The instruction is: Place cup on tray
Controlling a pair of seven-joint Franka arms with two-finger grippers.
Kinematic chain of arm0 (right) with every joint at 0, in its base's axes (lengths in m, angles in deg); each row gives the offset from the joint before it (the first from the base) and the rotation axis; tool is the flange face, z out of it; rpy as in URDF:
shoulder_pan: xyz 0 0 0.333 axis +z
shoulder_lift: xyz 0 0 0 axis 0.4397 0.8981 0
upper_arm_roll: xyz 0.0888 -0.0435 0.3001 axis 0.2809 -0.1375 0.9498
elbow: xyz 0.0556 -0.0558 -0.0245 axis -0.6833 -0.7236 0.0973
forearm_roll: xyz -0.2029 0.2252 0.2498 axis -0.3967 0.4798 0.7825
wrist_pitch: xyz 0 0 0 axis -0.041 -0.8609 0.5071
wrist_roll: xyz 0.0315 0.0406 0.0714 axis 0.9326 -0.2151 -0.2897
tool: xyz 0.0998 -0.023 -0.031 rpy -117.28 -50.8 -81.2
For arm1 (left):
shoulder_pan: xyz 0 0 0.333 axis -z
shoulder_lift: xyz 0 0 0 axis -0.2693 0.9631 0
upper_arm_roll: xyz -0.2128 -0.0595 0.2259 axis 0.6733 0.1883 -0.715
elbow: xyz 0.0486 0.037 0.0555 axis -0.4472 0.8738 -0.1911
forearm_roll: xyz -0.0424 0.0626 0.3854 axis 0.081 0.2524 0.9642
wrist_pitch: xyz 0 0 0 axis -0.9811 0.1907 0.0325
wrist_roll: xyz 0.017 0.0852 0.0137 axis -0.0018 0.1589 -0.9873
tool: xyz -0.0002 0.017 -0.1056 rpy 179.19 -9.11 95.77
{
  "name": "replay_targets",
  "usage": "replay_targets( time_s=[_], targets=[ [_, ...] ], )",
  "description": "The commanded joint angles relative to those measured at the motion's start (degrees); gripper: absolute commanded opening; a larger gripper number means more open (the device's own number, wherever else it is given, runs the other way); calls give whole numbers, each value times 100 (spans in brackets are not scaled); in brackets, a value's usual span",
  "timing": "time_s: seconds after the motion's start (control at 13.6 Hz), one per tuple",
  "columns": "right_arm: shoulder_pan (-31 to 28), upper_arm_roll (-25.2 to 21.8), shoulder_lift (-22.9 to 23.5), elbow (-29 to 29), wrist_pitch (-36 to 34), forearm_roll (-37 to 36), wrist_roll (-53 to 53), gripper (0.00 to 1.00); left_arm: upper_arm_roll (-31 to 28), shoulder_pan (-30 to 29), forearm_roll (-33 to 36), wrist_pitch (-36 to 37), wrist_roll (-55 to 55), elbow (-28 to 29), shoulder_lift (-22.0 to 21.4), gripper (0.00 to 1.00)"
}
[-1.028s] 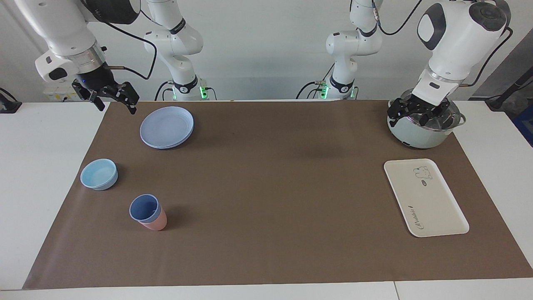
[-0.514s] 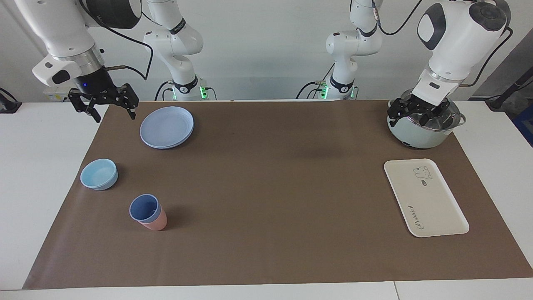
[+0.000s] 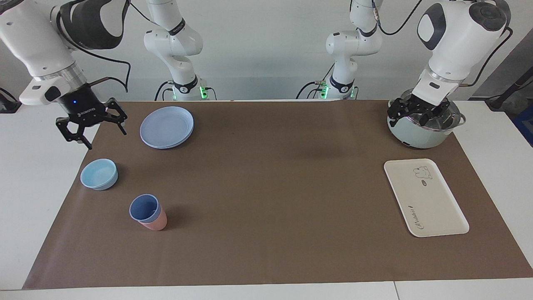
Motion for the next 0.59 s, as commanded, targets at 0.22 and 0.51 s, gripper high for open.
replay_targets(
  time_s=[0.22, 0.51],
  targets=[
    [-271, 60, 808, -390, 1299, 1680, -2953, 100, -14, -36, -61, -49, 92, 239, -210, 100],
    [-587, 60, 1195, -855, 1247, 3868, -4143, 100, -14, -36, -61, -49, 92, 239, -210, 100]
  ],
)
